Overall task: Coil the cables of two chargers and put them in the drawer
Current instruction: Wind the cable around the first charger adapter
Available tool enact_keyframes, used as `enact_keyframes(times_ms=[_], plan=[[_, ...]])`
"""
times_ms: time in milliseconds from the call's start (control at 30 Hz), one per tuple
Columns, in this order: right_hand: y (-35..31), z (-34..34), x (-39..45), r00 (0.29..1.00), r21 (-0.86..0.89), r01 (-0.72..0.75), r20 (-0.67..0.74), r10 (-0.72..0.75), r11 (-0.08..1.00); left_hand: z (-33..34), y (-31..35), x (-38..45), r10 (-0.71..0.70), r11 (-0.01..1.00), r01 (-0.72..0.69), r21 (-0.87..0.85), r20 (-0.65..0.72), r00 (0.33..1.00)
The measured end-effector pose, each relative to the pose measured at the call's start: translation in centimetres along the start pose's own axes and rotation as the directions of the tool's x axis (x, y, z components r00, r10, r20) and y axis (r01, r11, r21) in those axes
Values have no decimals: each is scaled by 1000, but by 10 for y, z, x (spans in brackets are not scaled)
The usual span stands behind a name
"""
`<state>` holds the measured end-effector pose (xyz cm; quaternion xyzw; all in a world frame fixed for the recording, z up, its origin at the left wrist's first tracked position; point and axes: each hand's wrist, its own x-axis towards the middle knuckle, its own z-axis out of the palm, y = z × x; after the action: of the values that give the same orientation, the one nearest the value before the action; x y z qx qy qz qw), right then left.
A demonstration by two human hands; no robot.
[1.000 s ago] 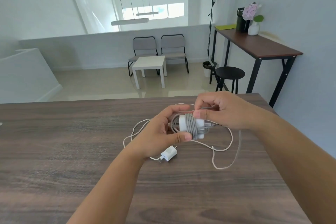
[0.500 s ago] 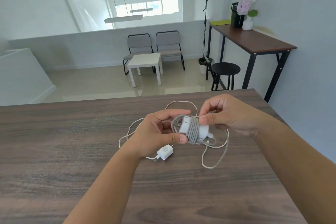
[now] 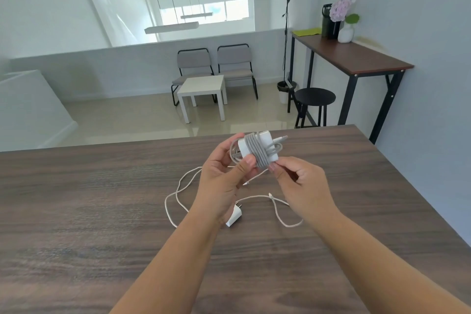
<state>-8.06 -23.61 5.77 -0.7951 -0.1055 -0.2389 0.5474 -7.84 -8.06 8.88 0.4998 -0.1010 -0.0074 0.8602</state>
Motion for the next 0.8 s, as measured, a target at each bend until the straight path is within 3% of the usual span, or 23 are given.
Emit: enact_keyframes(times_ms=[100, 200, 433, 533, 700, 800], plan=[[2, -5, 5, 984, -255, 174, 76, -159, 951, -7, -2, 4, 60, 987, -48, 151, -72, 996], [-4, -12, 8, 962, -403, 266, 163, -217, 876, -14, 0, 7, 111, 951, -78, 300, -92, 990], [-18, -16, 23, 843, -565, 537, 372, -388, 627, -21, 2, 8, 137, 831, -72, 552, -77, 988], [-24, -25, 33, 802, -561, 594, 468, -370, 577, -26, 10, 9, 62, 757, -63, 651, 24, 998], [-43, -39, 47, 766, -534, 604, 593, -248, 591, -34, 23, 6, -80, 659, -42, 751, 125, 989], [-49, -45, 57, 744, -512, 553, 659, -112, 658, -33, 26, 1, -151, 706, 5, 708, 144, 978]])
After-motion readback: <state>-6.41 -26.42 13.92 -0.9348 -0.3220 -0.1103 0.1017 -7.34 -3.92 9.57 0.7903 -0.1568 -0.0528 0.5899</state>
